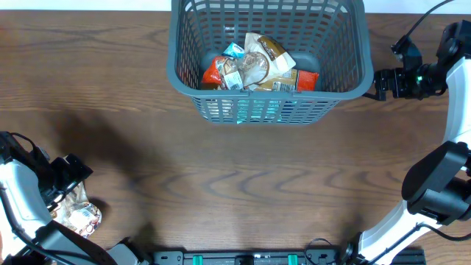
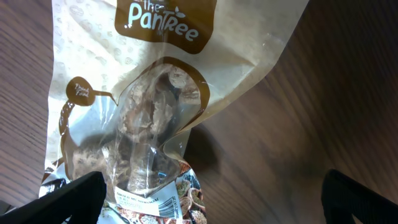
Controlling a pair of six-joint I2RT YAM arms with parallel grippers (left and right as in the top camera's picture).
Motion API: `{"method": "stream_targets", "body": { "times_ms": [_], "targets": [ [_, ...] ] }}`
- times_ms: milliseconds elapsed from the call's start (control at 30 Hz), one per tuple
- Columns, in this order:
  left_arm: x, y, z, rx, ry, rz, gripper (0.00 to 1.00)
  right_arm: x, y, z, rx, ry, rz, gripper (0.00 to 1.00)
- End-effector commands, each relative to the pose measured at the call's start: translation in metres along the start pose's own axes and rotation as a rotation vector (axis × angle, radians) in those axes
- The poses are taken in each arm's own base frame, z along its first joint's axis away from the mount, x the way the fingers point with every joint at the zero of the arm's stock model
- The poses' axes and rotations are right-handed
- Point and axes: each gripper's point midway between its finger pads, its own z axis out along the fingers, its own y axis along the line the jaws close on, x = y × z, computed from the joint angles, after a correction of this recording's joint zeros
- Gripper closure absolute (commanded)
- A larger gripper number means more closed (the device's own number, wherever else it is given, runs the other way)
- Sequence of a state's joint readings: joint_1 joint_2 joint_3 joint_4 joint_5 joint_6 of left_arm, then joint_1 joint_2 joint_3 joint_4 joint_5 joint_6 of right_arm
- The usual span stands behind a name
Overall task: Pack container
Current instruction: 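Lower the left gripper onto the lower-left PanTree pouch and grasp it, then lift the pouch with the left gripper and move it over the basket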
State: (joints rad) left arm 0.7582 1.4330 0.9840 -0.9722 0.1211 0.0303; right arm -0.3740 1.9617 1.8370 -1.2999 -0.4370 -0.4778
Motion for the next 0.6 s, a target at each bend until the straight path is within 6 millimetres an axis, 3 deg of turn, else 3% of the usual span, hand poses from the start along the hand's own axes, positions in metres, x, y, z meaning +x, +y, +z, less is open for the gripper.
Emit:
{"method": "stream_targets", "body": {
  "times_ms": [0, 133, 333, 567],
  "targets": [
    [-0.003, 0.01, -0.004, -0.058, -0.021, 0.05, 0.01, -0.003, 0.001, -0.004, -0.005, -0.021, -0.013, 0.01],
    [-0.007, 0.038, -0.009, -0.22, -0.043, 0.031, 0.02, -0.003, 0.001, -0.004, -0.005, -0.021, -0.014, 0.01],
    [-0.015, 0.039, -0.016, -0.238, -0.081, 0.152, 0.02, -0.003, 0.0, -0.004, 0.002, -0.019, -0.021, 0.01],
    [0.0, 0.039, 0.01, -0.223, -0.044, 0.208, 0.02, -0.006, -0.002, -0.004, 0.008, -0.03, -0.027, 0.01]
  ]
}}
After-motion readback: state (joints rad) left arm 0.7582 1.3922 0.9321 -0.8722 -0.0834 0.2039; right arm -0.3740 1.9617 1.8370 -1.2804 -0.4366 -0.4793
